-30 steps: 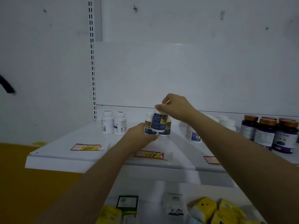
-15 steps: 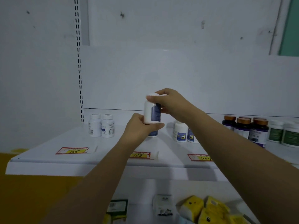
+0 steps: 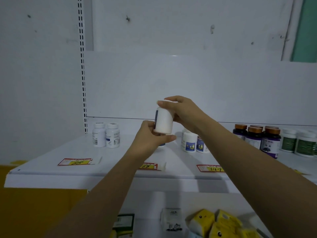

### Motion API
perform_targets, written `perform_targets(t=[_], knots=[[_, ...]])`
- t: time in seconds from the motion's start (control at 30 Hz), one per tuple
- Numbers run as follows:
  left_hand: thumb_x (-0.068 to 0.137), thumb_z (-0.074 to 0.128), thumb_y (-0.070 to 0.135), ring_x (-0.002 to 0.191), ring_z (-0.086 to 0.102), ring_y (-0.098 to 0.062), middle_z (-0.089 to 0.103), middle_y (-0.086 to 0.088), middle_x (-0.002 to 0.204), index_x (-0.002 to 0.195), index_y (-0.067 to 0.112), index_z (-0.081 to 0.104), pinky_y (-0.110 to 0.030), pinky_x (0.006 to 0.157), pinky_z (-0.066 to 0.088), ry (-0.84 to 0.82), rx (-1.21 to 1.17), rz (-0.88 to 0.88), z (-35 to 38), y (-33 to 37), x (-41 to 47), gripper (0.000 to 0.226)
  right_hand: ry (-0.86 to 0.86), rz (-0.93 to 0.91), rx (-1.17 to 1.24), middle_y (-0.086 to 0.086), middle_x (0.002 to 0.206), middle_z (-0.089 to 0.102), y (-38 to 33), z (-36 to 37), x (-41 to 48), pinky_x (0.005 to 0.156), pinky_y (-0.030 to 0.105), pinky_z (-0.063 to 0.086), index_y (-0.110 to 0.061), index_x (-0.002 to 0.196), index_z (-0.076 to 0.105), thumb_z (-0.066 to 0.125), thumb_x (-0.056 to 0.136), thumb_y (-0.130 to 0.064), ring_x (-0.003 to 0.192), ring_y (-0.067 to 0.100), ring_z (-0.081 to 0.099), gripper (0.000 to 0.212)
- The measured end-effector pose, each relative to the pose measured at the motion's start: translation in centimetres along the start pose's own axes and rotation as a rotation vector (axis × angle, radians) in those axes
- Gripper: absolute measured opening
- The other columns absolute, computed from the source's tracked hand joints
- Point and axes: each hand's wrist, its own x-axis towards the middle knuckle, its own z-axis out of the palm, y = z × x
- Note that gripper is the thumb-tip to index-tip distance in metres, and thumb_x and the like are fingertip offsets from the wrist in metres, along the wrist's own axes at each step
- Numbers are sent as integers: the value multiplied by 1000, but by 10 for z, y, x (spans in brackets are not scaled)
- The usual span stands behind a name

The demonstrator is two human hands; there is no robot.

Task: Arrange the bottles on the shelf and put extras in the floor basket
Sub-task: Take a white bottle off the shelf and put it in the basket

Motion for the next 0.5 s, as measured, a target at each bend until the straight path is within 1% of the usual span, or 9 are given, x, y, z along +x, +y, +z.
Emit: perform_targets(t=[0.07, 0.1, 0.2, 0.23, 0.3, 0.33, 0.37, 0.43, 0.5], knots=[[79, 72, 29, 102, 60, -18, 56, -2, 120, 122, 21, 40, -27, 85, 53, -74, -172, -88, -4, 0, -1, 54, -25, 9, 55, 12, 120, 61, -1, -5, -1, 83, 34, 57, -10, 128, 50, 72, 83, -21, 102, 25, 65, 51], [83, 68, 29, 102, 61, -20, 58, -3, 118, 123, 20, 43, -29, 85, 52, -103, -218, -110, -5, 1, -2, 48, -54, 20, 86, 12, 122, 60, -1, -6, -1, 85, 34, 56, -11, 131, 48, 68, 86, -19, 105, 26, 64, 50], [84, 67, 25, 95, 61, -16, 61, 2, 107, 119, 19, 50, -27, 83, 52, -67, -169, -55, -5, 1, 0, 39, -136, 56, 196, 12, 127, 59, 1, -6, -2, 90, 37, 52, -13, 135, 44, 59, 92, -15, 113, 28, 59, 46], [82, 69, 24, 91, 60, -13, 58, 4, 103, 115, 21, 48, -26, 81, 51, -8, -139, -31, -4, 2, 1, 39, -141, 62, 173, 9, 128, 58, 1, -4, -3, 90, 36, 51, -16, 136, 43, 59, 92, -18, 115, 26, 57, 47], [78, 74, 24, 83, 56, -9, 52, 10, 98, 110, 24, 41, -17, 68, 47, 94, -68, 7, 0, 4, 1, 46, -118, 49, 28, 2, 127, 57, 1, 0, -5, 86, 31, 50, -19, 136, 44, 63, 89, -31, 110, 18, 58, 52], [77, 75, 24, 84, 54, -9, 50, 10, 99, 110, 24, 38, -14, 64, 44, 114, -15, 27, 2, 5, 0, 50, -101, 29, -34, 1, 124, 59, 2, 2, -6, 82, 28, 50, -19, 135, 46, 65, 86, -35, 105, 14, 60, 55], [76, 76, 23, 89, 53, -10, 48, 9, 102, 111, 24, 36, -15, 65, 44, 118, 28, 44, 2, 5, -1, 53, -82, 10, -58, 1, 121, 61, 2, 3, -6, 79, 25, 51, -18, 133, 48, 68, 85, -35, 101, 13, 61, 55], [75, 77, 23, 96, 52, -14, 47, 7, 109, 116, 25, 34, -22, 75, 45, 77, 23, 44, 2, 4, -1, 59, -59, -3, -18, 3, 118, 62, 2, 3, -4, 82, 27, 53, -17, 130, 51, 69, 84, -28, 100, 15, 63, 51], [78, 73, 29, 101, 55, -16, 51, 6, 114, 124, 26, 35, -29, 85, 47, 14, -31, -5, -1, 4, -2, 60, -76, 3, 80, 7, 121, 62, 0, 0, -3, 90, 33, 53, -16, 131, 50, 65, 88, -17, 107, 23, 62, 46]])
